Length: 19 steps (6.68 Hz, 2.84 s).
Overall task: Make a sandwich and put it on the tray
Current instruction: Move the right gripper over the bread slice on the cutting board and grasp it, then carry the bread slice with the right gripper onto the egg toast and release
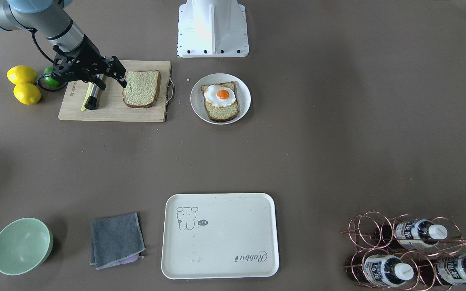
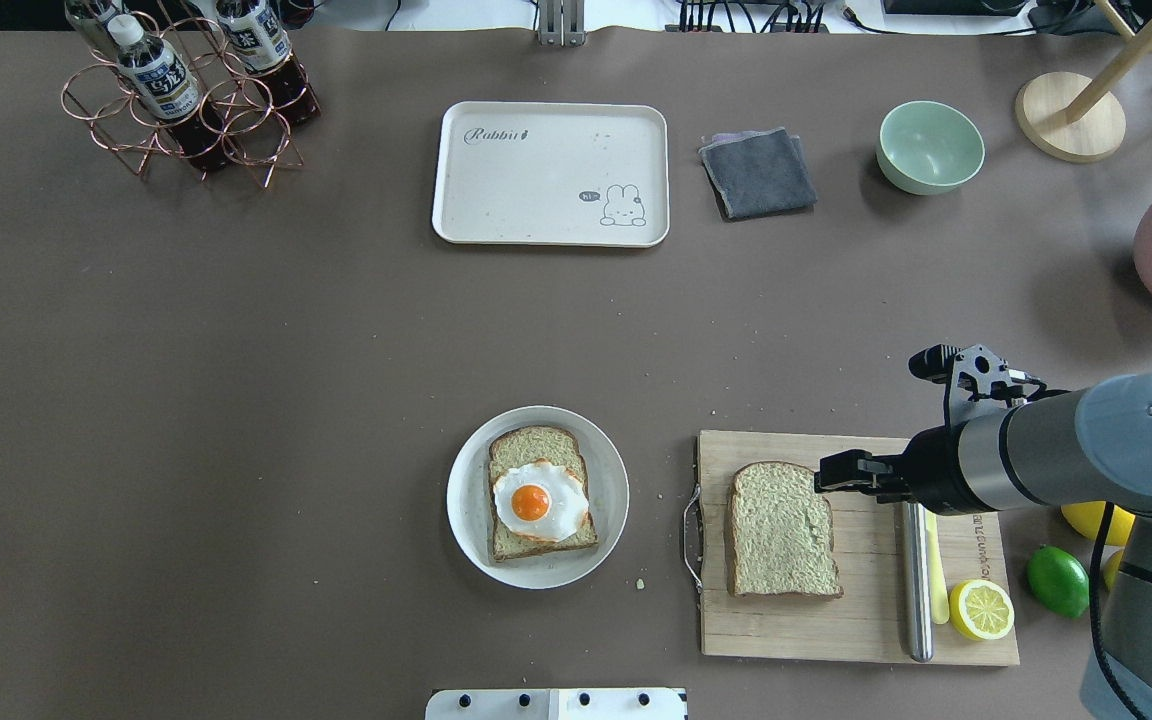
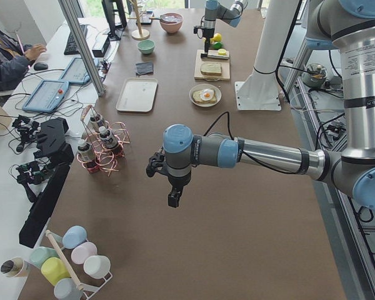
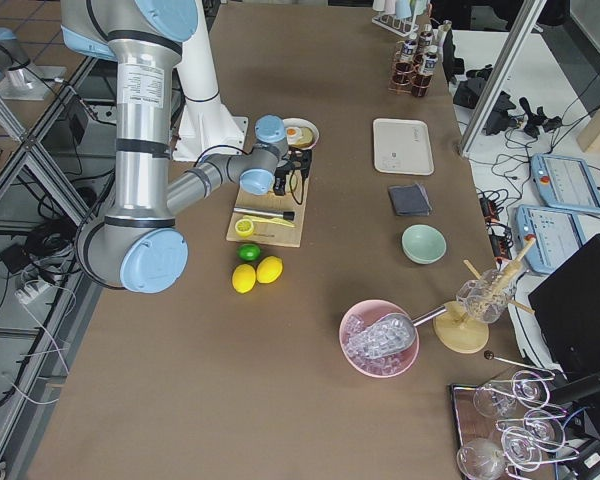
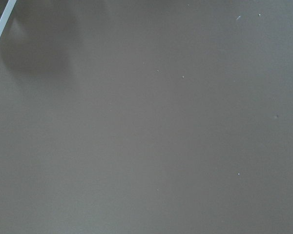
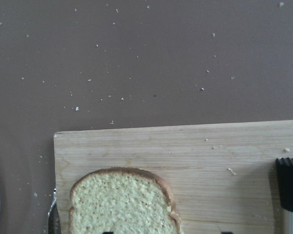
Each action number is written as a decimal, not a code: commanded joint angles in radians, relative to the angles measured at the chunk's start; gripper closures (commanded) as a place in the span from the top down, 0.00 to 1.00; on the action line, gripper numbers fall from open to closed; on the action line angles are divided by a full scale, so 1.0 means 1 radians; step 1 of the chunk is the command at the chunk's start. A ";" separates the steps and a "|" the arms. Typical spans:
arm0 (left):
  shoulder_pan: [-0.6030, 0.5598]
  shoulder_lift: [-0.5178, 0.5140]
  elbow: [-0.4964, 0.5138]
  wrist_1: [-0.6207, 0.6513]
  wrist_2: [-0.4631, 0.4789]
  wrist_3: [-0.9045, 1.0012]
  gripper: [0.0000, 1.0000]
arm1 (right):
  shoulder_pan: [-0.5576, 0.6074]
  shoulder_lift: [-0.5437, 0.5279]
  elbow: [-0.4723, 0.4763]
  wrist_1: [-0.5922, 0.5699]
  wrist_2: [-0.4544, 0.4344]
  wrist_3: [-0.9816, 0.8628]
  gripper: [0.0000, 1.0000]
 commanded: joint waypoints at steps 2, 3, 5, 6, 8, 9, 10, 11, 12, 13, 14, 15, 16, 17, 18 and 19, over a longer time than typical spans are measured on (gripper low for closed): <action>-0.001 0.008 -0.001 0.000 -0.017 0.000 0.98 | -0.078 0.012 -0.039 0.002 -0.067 0.003 0.68; -0.001 0.008 -0.001 0.000 -0.017 0.000 0.98 | -0.083 0.029 -0.050 0.002 -0.067 0.003 0.68; -0.002 0.010 -0.001 0.000 -0.017 0.001 0.98 | -0.094 0.031 -0.061 0.002 -0.068 0.003 0.54; -0.002 0.013 -0.002 0.000 -0.017 0.001 0.98 | -0.095 0.029 -0.061 0.002 -0.068 0.003 0.40; -0.002 0.017 -0.002 0.000 -0.017 0.001 0.98 | -0.095 0.029 -0.061 0.002 -0.068 0.002 0.00; -0.002 0.017 -0.002 0.000 -0.017 0.001 0.98 | -0.091 0.030 -0.040 0.002 -0.061 0.002 0.00; -0.002 0.017 -0.004 -0.001 -0.017 0.001 0.98 | -0.080 0.031 -0.002 0.002 -0.038 0.003 0.00; -0.002 0.016 -0.005 0.000 -0.017 0.000 0.98 | -0.028 0.049 0.006 0.002 0.012 0.003 0.00; -0.002 0.011 -0.004 0.000 -0.017 0.000 0.98 | 0.024 0.108 0.014 0.000 0.084 0.003 0.00; -0.002 0.008 -0.005 0.000 -0.017 0.000 0.98 | 0.028 0.179 0.003 -0.003 0.088 0.012 0.00; -0.002 0.005 -0.002 0.000 -0.017 0.000 0.98 | 0.025 0.232 -0.004 -0.004 0.087 0.064 0.00; -0.002 0.002 -0.002 0.000 -0.017 0.000 0.98 | 0.022 0.300 -0.023 -0.007 0.085 0.112 0.00; -0.001 0.002 -0.001 0.002 -0.017 0.000 0.98 | -0.007 0.392 -0.079 -0.007 0.053 0.235 0.00; -0.002 0.002 -0.005 0.002 -0.017 0.000 0.98 | -0.058 0.468 -0.151 -0.003 -0.002 0.277 0.66; -0.002 0.002 -0.002 0.002 -0.017 0.000 0.98 | -0.075 0.469 -0.159 -0.007 -0.069 0.281 1.00; -0.001 0.002 -0.004 0.000 -0.034 -0.044 0.98 | -0.061 0.460 -0.162 -0.006 -0.067 0.278 1.00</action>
